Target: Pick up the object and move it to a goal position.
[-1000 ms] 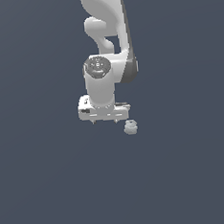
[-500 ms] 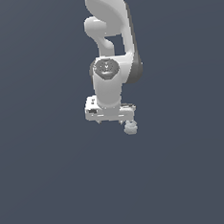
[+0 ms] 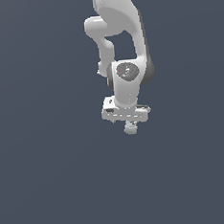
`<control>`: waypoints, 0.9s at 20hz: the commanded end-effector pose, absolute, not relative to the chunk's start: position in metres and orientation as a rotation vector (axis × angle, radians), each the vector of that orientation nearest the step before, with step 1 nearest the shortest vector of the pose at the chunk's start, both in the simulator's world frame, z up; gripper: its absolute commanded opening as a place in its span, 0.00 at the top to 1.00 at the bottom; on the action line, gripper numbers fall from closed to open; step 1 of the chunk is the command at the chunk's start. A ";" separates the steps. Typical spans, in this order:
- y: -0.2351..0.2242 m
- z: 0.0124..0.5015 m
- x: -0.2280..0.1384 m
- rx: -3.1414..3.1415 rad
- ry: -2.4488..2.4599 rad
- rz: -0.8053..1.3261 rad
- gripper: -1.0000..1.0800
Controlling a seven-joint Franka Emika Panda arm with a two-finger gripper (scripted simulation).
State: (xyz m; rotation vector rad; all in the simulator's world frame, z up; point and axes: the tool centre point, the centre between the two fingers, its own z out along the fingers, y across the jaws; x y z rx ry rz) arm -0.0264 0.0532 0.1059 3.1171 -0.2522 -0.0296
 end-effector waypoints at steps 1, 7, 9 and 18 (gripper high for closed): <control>0.068 0.100 -0.030 3.120 -0.282 -0.018 0.04; 0.088 0.092 -0.036 3.124 -0.321 -0.003 0.04; 0.091 0.090 -0.036 3.124 -0.327 -0.001 0.04; 0.092 0.078 -0.037 3.124 -0.324 -0.002 0.04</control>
